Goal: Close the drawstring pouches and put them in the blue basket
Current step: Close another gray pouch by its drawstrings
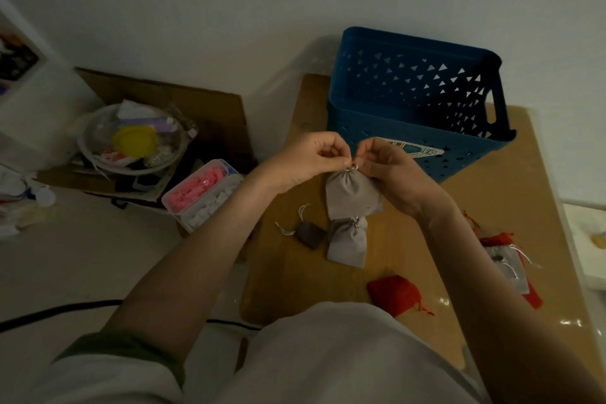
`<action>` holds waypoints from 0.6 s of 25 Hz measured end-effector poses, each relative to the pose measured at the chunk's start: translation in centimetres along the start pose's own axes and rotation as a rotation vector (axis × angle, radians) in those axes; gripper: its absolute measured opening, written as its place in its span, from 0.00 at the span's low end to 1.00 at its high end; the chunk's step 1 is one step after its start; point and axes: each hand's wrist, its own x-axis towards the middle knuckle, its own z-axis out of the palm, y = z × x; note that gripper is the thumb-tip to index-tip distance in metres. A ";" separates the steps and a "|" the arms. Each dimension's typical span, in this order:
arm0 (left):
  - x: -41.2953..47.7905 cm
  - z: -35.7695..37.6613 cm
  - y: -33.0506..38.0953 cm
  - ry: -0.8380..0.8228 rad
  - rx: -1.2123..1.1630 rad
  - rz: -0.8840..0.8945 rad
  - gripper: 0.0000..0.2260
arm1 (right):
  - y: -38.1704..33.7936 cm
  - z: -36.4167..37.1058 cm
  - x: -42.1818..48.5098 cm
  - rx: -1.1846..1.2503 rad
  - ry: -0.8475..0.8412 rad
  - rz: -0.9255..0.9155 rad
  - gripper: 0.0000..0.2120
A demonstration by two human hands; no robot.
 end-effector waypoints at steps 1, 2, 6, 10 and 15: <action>0.0 0.0 0.2 -0.002 0.073 -0.008 0.05 | 0.1 -0.1 0.1 -0.046 0.010 0.010 0.08; 0.0 0.0 0.4 -0.003 0.162 -0.015 0.04 | 0.1 -0.1 0.2 -0.103 0.027 0.014 0.08; 0.1 0.8 1.4 0.049 0.612 0.029 0.03 | 0.4 0.3 0.3 -0.286 0.097 0.008 0.09; 0.5 2.7 1.6 0.179 0.927 0.131 0.11 | 0.9 0.8 0.7 -0.333 0.182 -0.013 0.04; -0.1 3.6 -0.2 0.421 0.965 0.482 0.22 | 0.9 0.8 0.6 -0.037 0.122 0.064 0.14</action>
